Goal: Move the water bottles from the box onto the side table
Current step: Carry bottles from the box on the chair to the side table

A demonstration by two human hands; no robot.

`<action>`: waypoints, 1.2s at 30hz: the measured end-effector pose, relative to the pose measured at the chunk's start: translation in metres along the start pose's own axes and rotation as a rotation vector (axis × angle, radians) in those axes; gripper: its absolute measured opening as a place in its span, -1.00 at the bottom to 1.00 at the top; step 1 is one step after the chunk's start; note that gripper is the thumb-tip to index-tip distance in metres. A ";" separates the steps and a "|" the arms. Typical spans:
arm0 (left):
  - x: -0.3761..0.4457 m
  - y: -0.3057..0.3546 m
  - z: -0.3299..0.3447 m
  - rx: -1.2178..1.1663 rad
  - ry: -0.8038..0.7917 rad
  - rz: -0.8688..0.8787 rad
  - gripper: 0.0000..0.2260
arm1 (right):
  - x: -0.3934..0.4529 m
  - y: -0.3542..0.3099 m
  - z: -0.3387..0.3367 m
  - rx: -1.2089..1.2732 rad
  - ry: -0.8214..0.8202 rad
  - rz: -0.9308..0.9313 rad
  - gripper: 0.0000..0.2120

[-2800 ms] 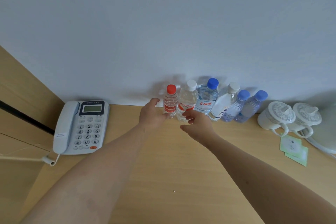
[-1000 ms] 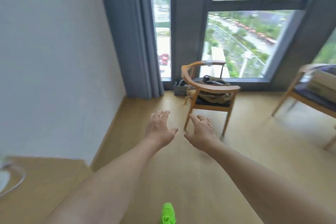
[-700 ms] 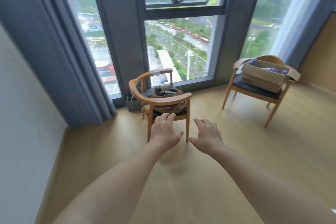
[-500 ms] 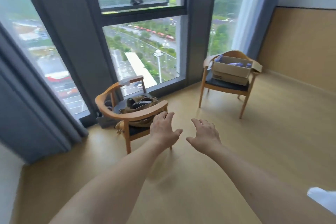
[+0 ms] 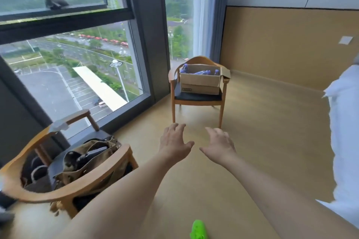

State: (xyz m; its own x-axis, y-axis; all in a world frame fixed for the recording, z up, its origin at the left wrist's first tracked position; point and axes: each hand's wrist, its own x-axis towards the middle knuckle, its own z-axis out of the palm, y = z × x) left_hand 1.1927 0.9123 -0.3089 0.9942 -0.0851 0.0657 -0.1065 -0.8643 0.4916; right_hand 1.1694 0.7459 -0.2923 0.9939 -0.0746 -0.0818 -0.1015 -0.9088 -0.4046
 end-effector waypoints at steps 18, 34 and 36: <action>0.451 -0.016 0.029 0.005 -0.021 0.005 -0.36 | 0.432 -0.009 -0.044 0.084 -0.015 0.067 -0.28; 0.795 -0.056 0.069 0.019 -0.214 0.057 -0.43 | 0.751 0.006 -0.030 0.079 -0.062 0.322 -0.34; 0.823 -0.060 0.082 0.028 -0.243 0.045 -0.44 | 0.783 0.015 -0.025 0.089 -0.086 0.338 -0.34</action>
State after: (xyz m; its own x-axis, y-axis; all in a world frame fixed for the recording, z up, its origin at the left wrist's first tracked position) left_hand 2.0191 0.8535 -0.3560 0.9631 -0.2381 -0.1253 -0.1541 -0.8699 0.4685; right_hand 1.9468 0.6639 -0.3394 0.8966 -0.3262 -0.2994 -0.4307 -0.7993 -0.4191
